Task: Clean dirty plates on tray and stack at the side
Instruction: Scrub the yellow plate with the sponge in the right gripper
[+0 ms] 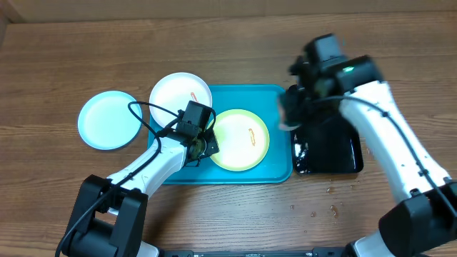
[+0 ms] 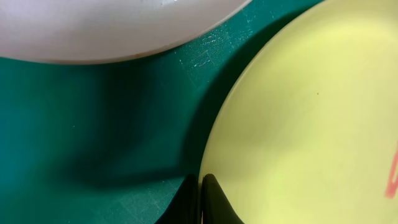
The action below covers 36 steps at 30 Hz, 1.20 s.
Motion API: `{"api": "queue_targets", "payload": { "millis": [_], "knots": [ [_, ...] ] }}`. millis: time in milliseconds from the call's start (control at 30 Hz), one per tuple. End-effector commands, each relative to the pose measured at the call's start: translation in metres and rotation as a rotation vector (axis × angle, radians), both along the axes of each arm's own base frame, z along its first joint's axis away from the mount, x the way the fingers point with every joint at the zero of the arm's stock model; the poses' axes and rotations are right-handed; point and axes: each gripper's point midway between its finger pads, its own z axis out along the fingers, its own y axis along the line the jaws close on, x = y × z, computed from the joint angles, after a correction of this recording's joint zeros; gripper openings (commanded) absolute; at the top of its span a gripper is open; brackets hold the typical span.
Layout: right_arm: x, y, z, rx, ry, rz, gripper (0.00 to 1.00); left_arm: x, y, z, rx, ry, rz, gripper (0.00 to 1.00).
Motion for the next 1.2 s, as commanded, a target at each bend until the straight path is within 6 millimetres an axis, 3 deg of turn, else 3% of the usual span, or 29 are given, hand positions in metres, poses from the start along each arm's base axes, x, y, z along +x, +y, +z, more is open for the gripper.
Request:
{"api": "queue_targets", "payload": {
  "millis": [0, 200, 367, 867, 1167],
  "knots": [
    [-0.010, 0.030, -0.010, -0.065, -0.023, 0.014, 0.04, -0.004, 0.000, -0.008, 0.008, 0.026, -0.022, 0.05],
    [-0.012, 0.055, -0.042, -0.254, -0.103, 0.046, 0.04, -0.005, 0.000, -0.008, 0.010, 0.031, -0.022, 0.04],
    [-0.008, 0.069, -0.073, -0.300, -0.106, 0.074, 0.04, -0.006, 0.001, -0.009, 0.012, 0.037, -0.022, 0.04],
    [0.003, 0.057, -0.138, -0.444, -0.052, 0.047, 0.04, -0.007, -0.001, -0.009, 0.004, 0.040, -0.026, 0.04],
    [0.005, 0.054, -0.163, -0.456, -0.022, 0.005, 0.04, -0.007, -0.001, -0.009, 0.004, 0.040, -0.026, 0.04]
  ]
}}
